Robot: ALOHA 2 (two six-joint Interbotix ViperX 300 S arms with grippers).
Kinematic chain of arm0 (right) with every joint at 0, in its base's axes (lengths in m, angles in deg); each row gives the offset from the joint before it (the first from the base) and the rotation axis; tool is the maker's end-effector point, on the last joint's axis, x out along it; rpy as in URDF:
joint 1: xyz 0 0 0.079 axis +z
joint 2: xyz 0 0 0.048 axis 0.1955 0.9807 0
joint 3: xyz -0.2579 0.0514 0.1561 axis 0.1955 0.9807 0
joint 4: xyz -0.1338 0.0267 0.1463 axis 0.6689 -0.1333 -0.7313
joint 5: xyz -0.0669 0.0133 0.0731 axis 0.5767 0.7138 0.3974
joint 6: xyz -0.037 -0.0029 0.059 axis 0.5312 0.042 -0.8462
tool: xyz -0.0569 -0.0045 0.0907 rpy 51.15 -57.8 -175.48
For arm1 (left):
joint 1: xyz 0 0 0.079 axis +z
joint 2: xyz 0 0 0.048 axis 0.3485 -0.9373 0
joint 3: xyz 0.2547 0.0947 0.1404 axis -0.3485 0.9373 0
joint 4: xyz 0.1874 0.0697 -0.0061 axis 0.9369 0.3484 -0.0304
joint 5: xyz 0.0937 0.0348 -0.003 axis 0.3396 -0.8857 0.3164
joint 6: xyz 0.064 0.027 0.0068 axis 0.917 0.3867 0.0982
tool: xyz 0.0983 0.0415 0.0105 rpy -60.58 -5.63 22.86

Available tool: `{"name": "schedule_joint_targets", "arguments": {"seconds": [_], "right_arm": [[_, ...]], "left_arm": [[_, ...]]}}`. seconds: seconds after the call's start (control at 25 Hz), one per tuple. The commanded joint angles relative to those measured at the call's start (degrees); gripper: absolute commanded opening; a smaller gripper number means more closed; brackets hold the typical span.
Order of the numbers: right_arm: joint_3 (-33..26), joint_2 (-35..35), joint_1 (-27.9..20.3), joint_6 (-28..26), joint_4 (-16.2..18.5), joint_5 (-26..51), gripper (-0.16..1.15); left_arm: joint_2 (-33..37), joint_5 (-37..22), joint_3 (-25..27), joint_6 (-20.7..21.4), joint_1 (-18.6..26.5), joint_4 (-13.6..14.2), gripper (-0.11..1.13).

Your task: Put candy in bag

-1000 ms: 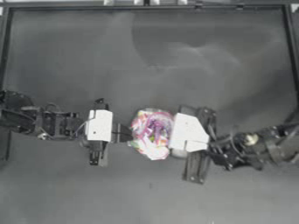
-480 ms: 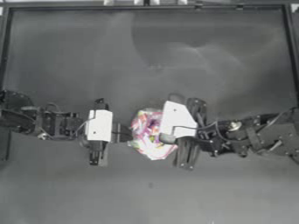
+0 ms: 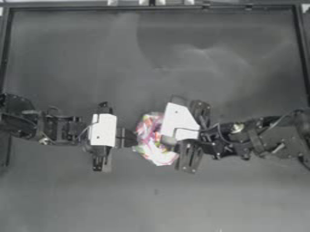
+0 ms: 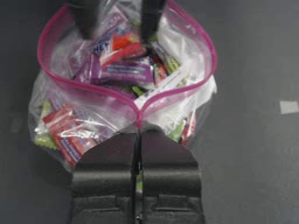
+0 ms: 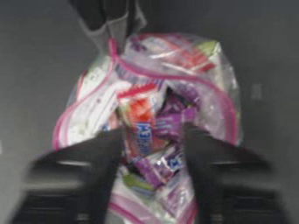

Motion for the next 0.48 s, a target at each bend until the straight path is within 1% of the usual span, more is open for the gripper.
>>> {"name": "schedule_joint_targets", "arguments": {"seconds": [0.04,0.08,0.24,0.48], "right_arm": [[-1.85,-1.14,-0.09,0.0,0.26,-0.26,0.98],[-1.85,-1.23,-0.09,0.0,0.09,-0.18,1.01],[-1.93,-1.93,0.35,0.09,-0.09,0.0,1.01],[-1.49,-7.56,1.93,0.26,0.62,2.29,1.01]], "left_arm": [[1.58,0.18,-0.79,0.09,0.0,-0.09,0.04],[1.49,0.18,-0.79,0.09,0.0,-0.09,0.04],[1.58,0.18,-0.7,0.09,0.09,-0.09,0.04],[2.81,-0.09,-1.14,0.18,0.09,-0.09,0.04]]}}
